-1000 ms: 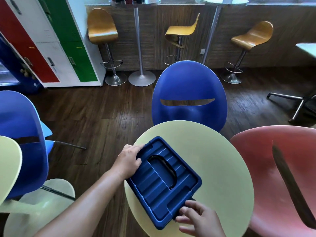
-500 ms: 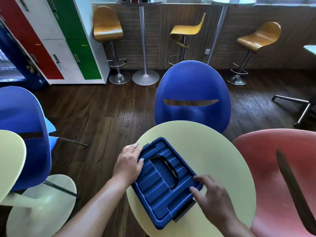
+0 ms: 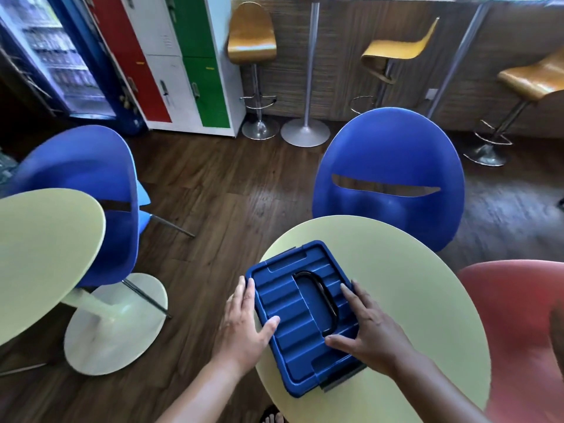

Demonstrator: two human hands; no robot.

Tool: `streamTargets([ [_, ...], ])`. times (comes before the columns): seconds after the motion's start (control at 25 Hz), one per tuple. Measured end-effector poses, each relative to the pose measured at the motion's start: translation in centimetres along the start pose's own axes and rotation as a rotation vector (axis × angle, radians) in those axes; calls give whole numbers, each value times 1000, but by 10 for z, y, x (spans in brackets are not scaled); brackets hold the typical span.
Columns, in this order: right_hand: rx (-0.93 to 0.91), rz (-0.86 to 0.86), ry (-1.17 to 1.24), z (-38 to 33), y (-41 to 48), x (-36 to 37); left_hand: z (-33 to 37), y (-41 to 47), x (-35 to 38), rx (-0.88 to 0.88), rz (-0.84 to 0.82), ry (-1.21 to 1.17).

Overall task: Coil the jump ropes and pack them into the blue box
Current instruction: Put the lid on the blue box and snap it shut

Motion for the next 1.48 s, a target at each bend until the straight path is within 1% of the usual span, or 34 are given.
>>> streamTargets([
  [0.32,9,-56,-88,1,4,7,-4,-7,1,12,9,90],
  [0.44,23,-36,-49,5,3,9,-1,-4,-4,0,-6,105],
  [0.52,88,87,128,15,-4,3,2,6,-17,16,63,73],
  [0.6,293,212,396,41,-19,4,4,31,-32,25,137,33],
  [0.64,427,220,563,54,-27,11,4,49,-37,9,135,18],
  [0.68,563,199,757,66,-36,24,4,69,-40,-18,89,13],
  [0.72,679,161,967,72,-44,39,6,89,-40,-47,7,17],
  [0.76,764,108,1161,70,-53,53,10,105,-39,-69,-90,21],
  [0.8,822,56,1302,63,-60,64,14,118,-35,-83,-181,21],
  [0.88,866,-27,1439,45,-70,77,24,135,-28,-83,-302,42],
  [0.96,835,-62,1526,30,-73,84,30,146,-24,-58,-346,63],
  [1.08,814,-34,1611,21,-72,84,35,153,-20,-40,-369,76],
  [1.16,802,-14,1616,23,-71,83,34,152,-20,-50,-372,47],
  [1.24,794,46,1625,30,-70,75,32,150,-19,-83,-383,-12],
  [1.32,781,130,1638,43,-67,60,31,142,-13,-139,-393,-105],
  [1.4,768,211,1599,64,-61,38,37,126,-3,-197,-400,-219],
  [1.48,776,299,1505,94,-53,14,51,106,13,-262,-416,-411],
])
Point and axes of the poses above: each hand's wrist, its own y-axis towards the middle knuckle, its own x-axis out of the palm, z = x × y, the point moved 5 cm from there along y, towards the middle knuckle, and after that the axes turned 2 degrees about x, right-handed, at the moved point
